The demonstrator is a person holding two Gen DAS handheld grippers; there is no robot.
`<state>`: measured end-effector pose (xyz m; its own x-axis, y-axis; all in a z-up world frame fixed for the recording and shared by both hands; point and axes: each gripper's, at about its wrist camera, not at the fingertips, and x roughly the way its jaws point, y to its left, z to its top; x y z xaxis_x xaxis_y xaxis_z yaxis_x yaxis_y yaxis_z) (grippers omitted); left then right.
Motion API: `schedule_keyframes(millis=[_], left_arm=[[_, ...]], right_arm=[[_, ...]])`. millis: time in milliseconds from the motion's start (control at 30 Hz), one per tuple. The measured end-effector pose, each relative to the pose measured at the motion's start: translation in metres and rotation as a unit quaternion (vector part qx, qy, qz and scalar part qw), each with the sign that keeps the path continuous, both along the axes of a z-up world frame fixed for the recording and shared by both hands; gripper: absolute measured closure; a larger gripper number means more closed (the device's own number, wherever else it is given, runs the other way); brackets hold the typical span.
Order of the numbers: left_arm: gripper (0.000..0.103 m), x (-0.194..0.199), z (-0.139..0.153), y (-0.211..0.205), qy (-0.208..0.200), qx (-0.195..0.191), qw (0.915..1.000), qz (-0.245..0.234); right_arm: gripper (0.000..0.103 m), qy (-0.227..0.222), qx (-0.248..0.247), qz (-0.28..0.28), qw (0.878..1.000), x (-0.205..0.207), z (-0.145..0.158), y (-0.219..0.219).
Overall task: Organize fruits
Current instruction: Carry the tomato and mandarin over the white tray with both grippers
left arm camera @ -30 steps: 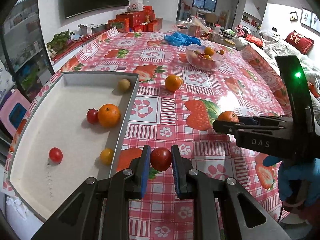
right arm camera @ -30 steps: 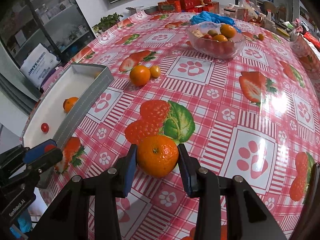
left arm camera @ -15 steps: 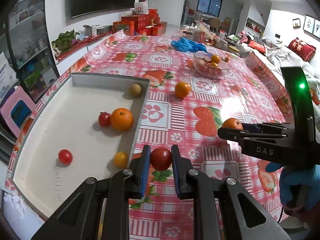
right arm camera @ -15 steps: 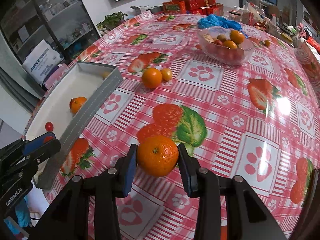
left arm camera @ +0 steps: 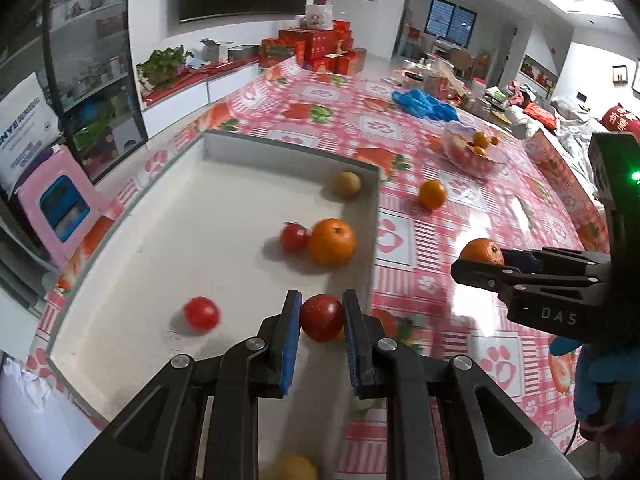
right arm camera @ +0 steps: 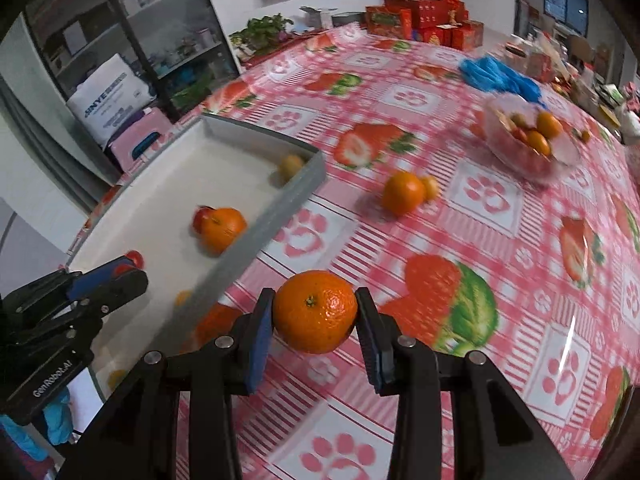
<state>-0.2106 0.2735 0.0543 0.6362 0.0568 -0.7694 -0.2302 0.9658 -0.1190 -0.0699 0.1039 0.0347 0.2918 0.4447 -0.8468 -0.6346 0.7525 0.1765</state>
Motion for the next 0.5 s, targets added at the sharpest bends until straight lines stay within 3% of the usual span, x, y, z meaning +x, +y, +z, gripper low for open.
schedule_keyframes(millis=[500], left_arm=[[0.081, -0.012, -0.015, 0.064, 0.006, -0.012, 0.9979, 0.063]], right_arm=[[0.06, -0.001, -0.013, 0.079, 0.997, -0.022, -0.001, 0.082]])
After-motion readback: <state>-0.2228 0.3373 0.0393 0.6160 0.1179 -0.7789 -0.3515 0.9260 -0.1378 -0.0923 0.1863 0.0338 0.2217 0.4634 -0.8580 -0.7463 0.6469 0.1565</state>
